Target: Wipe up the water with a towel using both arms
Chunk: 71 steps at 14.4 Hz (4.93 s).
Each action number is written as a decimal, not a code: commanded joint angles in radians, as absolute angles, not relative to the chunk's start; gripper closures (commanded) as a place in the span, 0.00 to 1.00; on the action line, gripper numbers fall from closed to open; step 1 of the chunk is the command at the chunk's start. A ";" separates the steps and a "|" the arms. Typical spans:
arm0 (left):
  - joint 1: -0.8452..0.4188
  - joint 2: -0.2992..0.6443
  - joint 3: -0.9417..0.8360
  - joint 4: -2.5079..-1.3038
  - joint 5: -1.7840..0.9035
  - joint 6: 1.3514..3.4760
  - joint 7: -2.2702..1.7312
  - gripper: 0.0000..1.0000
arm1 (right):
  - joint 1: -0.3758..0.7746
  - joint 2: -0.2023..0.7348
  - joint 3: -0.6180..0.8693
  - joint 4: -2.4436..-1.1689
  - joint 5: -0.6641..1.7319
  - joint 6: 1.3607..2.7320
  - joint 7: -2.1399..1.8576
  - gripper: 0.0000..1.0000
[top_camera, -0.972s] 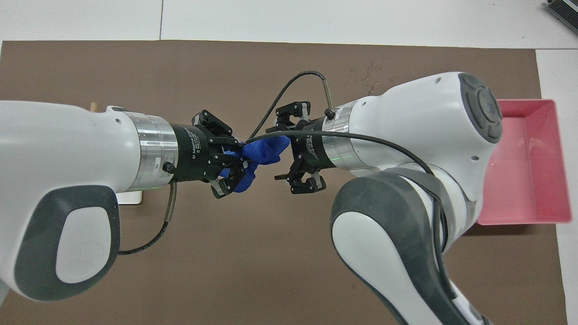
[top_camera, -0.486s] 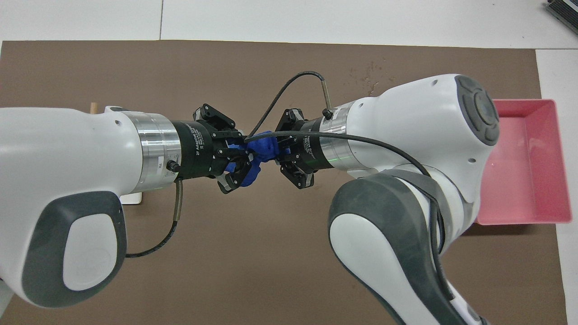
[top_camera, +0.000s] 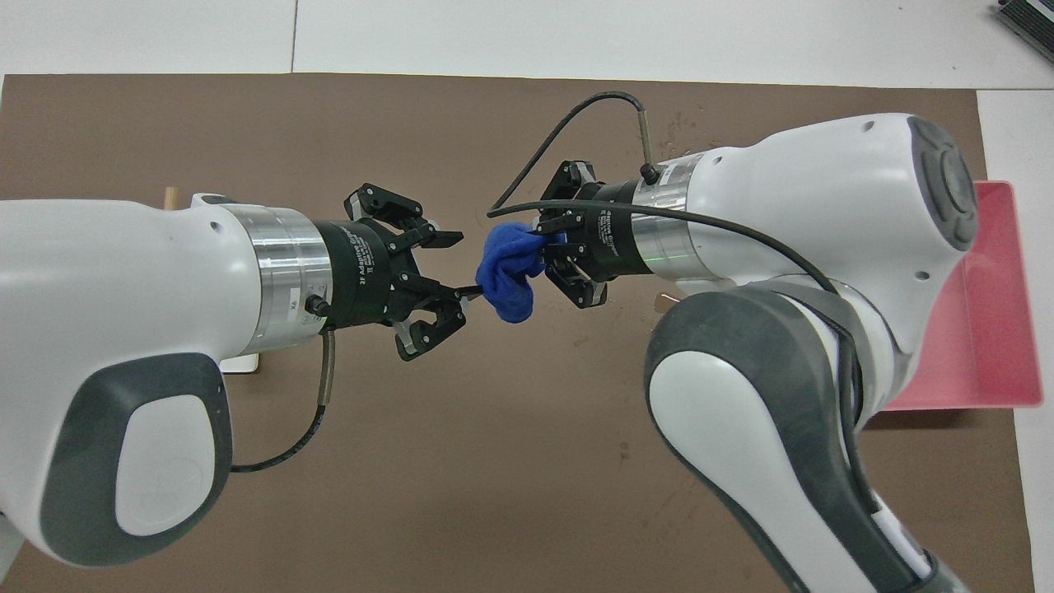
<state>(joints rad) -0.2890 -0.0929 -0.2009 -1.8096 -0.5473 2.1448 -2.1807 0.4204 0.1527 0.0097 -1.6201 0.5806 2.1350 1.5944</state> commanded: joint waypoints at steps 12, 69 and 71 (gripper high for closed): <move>-0.048 -0.129 -0.179 -1.795 -0.290 1.839 -1.529 0.00 | 0.183 0.432 0.018 -1.583 0.453 2.571 0.839 1.00; 0.078 -0.035 -0.075 -1.694 0.054 1.617 0.045 0.00 | 0.177 -0.054 0.014 -2.361 0.192 2.230 0.222 1.00; 0.083 -0.037 -0.075 -1.697 0.054 1.605 0.041 0.00 | 0.143 -0.064 0.014 -2.262 0.192 2.159 0.222 1.00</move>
<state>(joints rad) 0.0756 -0.0105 -0.0715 -1.6636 0.0358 1.5884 0.0515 0.1840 -0.0647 0.0119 -2.3739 0.2116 2.2342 0.2349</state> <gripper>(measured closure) 0.000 0.921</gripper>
